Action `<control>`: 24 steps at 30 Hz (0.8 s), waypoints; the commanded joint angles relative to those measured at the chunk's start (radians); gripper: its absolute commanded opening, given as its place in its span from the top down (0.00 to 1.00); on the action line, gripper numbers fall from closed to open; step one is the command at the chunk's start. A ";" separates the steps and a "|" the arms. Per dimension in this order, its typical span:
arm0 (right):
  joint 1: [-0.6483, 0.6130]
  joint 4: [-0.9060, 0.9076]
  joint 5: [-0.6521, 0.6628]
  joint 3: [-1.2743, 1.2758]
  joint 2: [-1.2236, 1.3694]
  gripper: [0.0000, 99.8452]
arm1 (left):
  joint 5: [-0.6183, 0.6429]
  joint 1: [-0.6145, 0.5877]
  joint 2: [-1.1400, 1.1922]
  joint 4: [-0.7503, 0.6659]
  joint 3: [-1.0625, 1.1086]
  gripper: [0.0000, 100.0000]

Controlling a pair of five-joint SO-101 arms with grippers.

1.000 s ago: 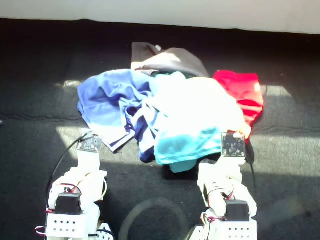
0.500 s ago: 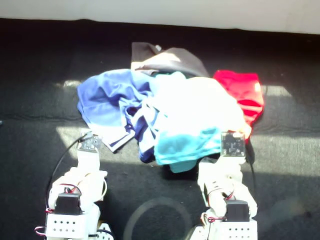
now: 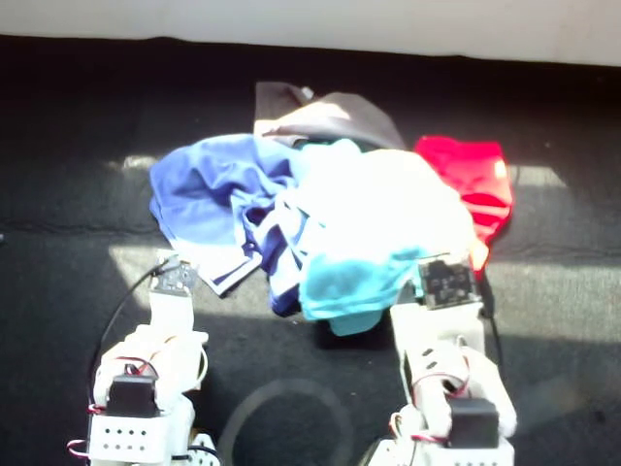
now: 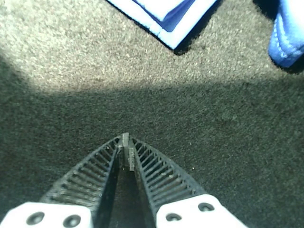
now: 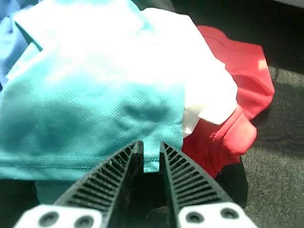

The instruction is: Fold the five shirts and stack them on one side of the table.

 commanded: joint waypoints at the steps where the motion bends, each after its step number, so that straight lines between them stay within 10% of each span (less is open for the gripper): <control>1: -0.007 0.036 0.006 -0.202 0.093 0.92 | -0.006 -0.015 -0.001 0.014 0.013 0.99; 13: -0.005 0.232 0.005 -0.805 0.832 0.91 | -0.006 -0.015 -0.001 0.014 0.013 0.99; 24: -0.005 0.282 0.006 -0.917 0.944 0.78 | -0.006 0.064 -0.002 0.014 0.013 0.99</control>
